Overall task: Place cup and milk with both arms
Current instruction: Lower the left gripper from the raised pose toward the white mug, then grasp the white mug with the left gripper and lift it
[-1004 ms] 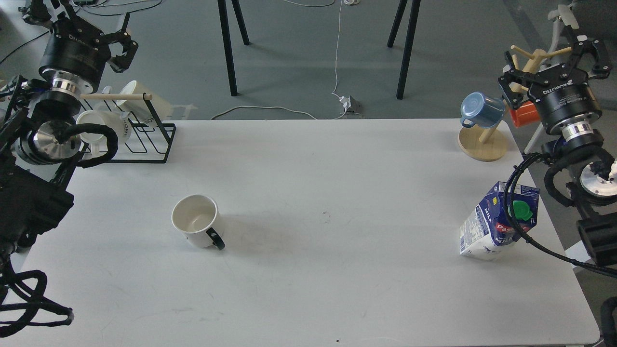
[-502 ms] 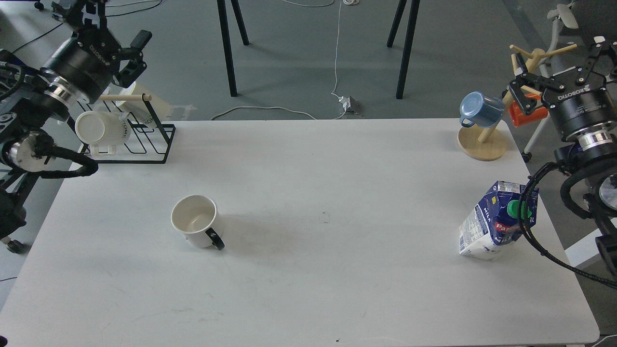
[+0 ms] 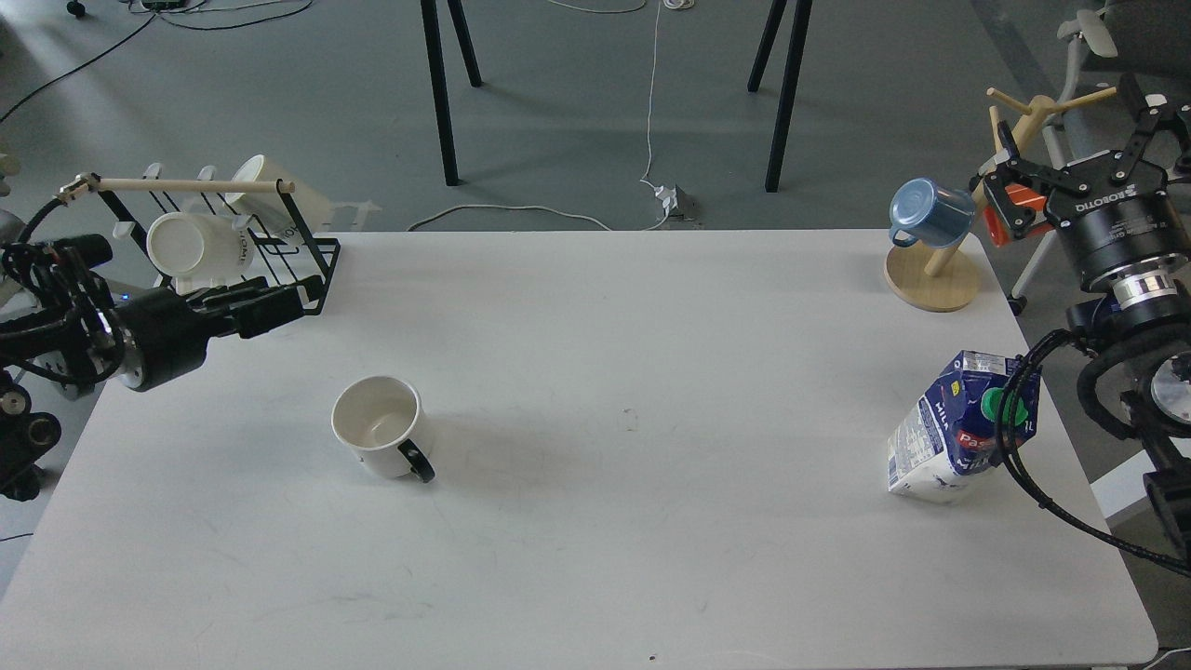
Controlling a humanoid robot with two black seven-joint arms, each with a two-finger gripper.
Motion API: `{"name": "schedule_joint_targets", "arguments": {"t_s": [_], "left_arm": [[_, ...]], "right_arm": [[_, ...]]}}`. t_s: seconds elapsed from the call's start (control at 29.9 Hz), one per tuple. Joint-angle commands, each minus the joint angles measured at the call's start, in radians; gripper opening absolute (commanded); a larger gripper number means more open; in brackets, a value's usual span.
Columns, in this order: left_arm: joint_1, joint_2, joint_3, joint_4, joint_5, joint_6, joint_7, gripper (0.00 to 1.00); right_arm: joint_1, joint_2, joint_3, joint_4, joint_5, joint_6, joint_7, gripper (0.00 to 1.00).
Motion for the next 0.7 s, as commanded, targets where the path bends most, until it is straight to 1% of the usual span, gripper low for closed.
{"name": "schedule_joint_targets", "arguments": {"t_s": [0.0, 0.1, 0.13, 0.23, 0.33, 0.43, 0.5, 0.54, 0.6, 0.64, 0.67], "left_arm": [[0.006, -0.005, 0.049, 0.018, 0.2, 0.07, -0.002, 0.79], [0.008, -0.011, 0.096, 0.015, 0.231, 0.073, 0.0, 0.78], [0.006, -0.013, 0.125, 0.016, 0.232, 0.076, 0.003, 0.76], [0.005, -0.028, 0.176, 0.019, 0.243, 0.078, 0.009, 0.66], [0.006, -0.062, 0.179, 0.022, 0.287, 0.076, 0.014, 0.56], [0.008, -0.1, 0.181, 0.053, 0.343, 0.078, 0.015, 0.51], [0.006, -0.134, 0.179, 0.084, 0.35, 0.078, 0.015, 0.5], [0.006, -0.149, 0.179, 0.094, 0.35, 0.078, 0.015, 0.48], [0.002, -0.168, 0.179, 0.105, 0.35, 0.075, 0.015, 0.38], [0.0, -0.173, 0.179, 0.11, 0.352, 0.072, 0.015, 0.29], [0.0, -0.176, 0.181, 0.113, 0.352, 0.069, 0.012, 0.16]], "right_arm": [[-0.015, 0.0, 0.001, -0.001, 0.0, 0.0, 0.001, 0.99], [-0.02, 0.0, 0.003, -0.004, -0.002, 0.0, 0.001, 0.99], [-0.021, 0.0, 0.003, -0.01, -0.002, 0.0, 0.001, 0.99], [-0.024, 0.0, 0.003, -0.02, -0.002, 0.0, 0.001, 0.99], [-0.024, 0.0, 0.003, -0.032, -0.002, 0.0, -0.001, 0.99], [-0.024, 0.0, 0.003, -0.037, -0.003, 0.0, -0.001, 0.99], [-0.024, 0.0, 0.001, -0.04, -0.003, 0.0, -0.001, 0.99], [-0.024, 0.0, 0.001, -0.04, -0.003, 0.0, -0.001, 0.99], [-0.024, 0.0, 0.001, -0.041, -0.003, 0.0, -0.001, 0.99], [-0.024, 0.0, 0.001, -0.041, -0.003, 0.0, -0.001, 0.99], [-0.024, 0.0, 0.001, -0.041, -0.003, 0.0, -0.001, 0.99]]}}
